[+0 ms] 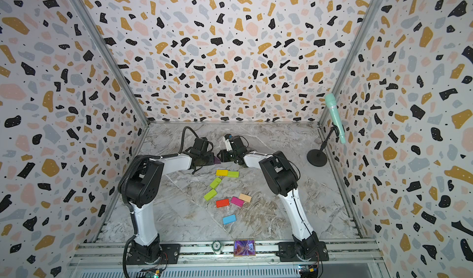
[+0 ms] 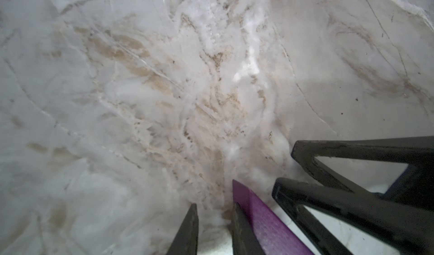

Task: Assemble a carrot with building blocks
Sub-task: Assemble the building block at the center of the board.

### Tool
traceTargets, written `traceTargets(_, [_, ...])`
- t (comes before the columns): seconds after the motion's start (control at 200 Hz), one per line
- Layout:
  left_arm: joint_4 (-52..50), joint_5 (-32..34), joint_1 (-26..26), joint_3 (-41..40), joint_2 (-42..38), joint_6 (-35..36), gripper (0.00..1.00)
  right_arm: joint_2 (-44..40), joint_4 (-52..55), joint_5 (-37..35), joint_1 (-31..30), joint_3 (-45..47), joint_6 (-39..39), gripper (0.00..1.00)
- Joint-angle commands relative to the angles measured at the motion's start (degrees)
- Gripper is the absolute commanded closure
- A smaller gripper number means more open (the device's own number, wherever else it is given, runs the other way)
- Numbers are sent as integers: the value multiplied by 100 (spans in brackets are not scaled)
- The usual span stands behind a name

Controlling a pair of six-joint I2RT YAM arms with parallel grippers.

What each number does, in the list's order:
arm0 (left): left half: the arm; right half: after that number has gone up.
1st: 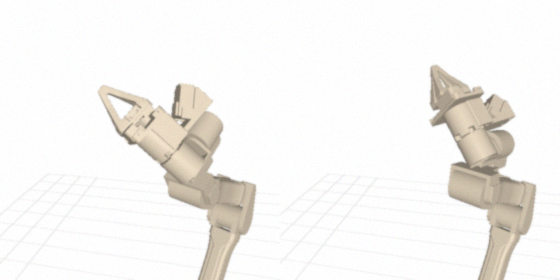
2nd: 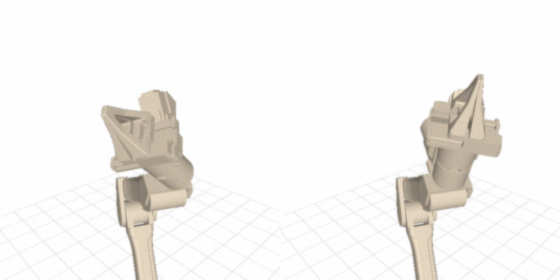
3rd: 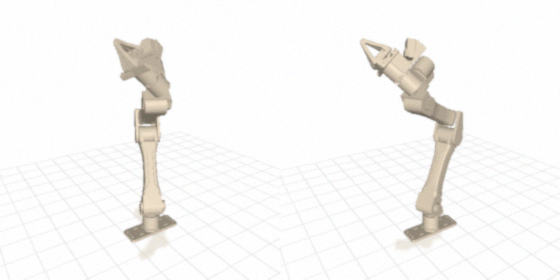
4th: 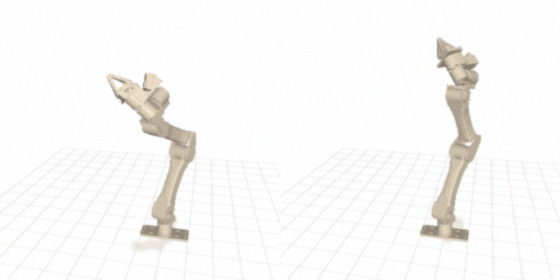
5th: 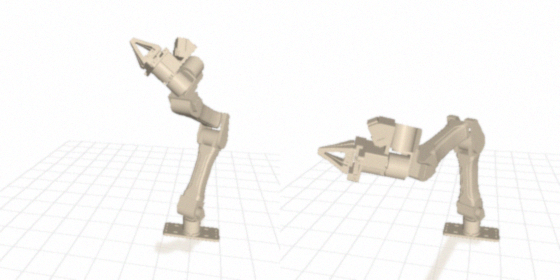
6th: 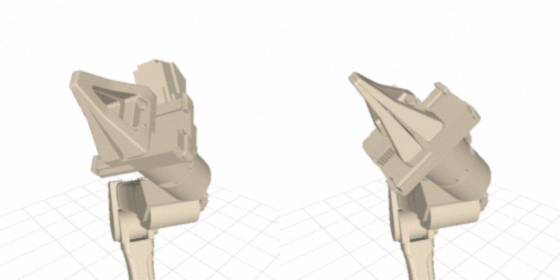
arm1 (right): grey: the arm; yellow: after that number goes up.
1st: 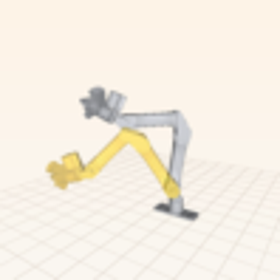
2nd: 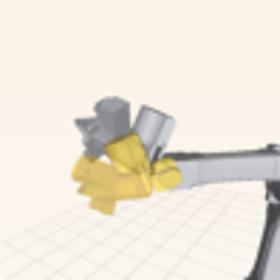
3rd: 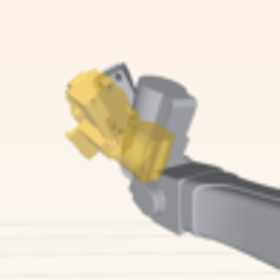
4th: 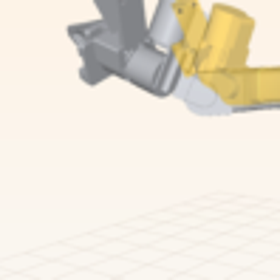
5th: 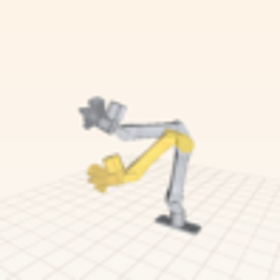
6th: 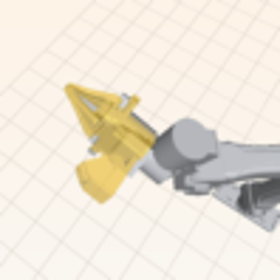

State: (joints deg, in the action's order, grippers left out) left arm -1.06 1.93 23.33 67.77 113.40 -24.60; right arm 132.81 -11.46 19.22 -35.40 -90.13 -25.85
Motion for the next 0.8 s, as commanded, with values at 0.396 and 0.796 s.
traceTargets(0.396, [212,-88,149,-307,-268,-54,74,-556,230,-432,-182,564,147,58])
traceTargets(0.796, [249,-57,254,-544,-507,-137,75,-741,127,-428,-188,881,151,58])
